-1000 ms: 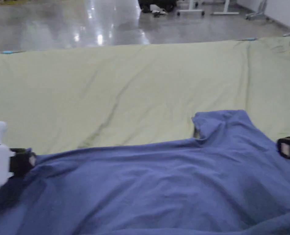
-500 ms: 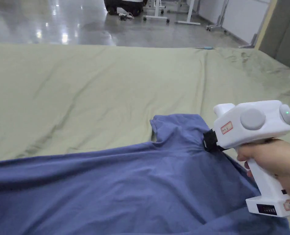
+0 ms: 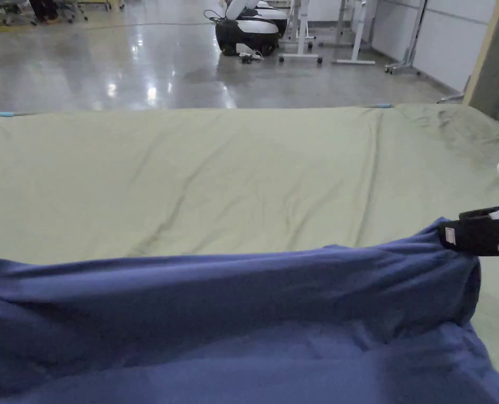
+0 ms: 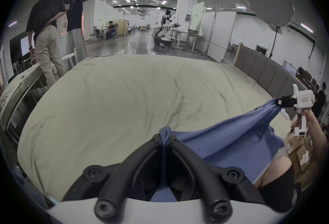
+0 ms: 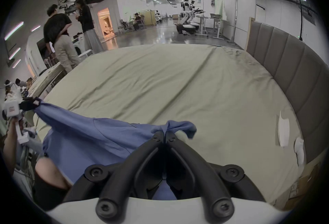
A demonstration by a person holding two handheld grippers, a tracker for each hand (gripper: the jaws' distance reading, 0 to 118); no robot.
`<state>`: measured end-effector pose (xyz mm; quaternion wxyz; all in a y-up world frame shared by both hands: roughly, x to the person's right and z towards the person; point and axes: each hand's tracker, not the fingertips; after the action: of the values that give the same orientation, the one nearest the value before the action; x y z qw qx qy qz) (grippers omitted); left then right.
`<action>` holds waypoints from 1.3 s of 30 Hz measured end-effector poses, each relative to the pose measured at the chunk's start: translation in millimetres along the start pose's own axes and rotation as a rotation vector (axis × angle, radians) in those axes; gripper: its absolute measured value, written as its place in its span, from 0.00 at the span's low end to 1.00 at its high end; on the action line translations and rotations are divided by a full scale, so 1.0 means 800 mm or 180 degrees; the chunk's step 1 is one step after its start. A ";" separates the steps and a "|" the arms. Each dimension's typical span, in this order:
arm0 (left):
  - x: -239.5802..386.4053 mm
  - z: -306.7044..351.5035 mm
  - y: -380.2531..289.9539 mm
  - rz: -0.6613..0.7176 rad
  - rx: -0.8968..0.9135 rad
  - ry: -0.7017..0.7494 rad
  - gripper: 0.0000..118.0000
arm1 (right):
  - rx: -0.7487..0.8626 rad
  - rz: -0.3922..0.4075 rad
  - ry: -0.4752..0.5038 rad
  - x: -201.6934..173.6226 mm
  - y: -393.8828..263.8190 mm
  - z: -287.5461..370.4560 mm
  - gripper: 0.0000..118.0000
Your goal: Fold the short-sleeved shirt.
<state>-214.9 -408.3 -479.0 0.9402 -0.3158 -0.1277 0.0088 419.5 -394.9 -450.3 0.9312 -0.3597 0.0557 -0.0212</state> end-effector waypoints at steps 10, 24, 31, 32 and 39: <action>0.010 0.034 -0.155 0.0098 -0.0573 -0.0075 0.02 | -0.0466 0.0184 -0.0041 -0.025 -0.187 0.046 0.03; -0.036 0.059 -0.191 0.0997 -0.0188 -0.0539 1.00 | -0.0145 0.0305 -0.0749 -0.026 -0.235 0.082 0.88; -0.082 0.110 -0.187 0.1470 -0.0210 -0.1244 0.56 | -0.0034 0.0420 -0.0714 -0.055 -0.247 0.132 0.03; -0.082 0.107 -0.183 0.1547 -0.0196 -0.1245 0.00 | 0.0096 0.0398 -0.0740 -0.063 -0.247 0.138 0.03; -0.141 0.050 -0.196 0.2031 -0.0412 -0.1969 0.00 | 0.0506 0.0042 -0.0294 -0.100 -0.209 0.161 0.03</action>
<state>-344.1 -520.8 -381.3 0.7863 -0.3800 -0.2994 0.3843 355.2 -426.1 -236.3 0.9585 -0.2849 0.0132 -0.0029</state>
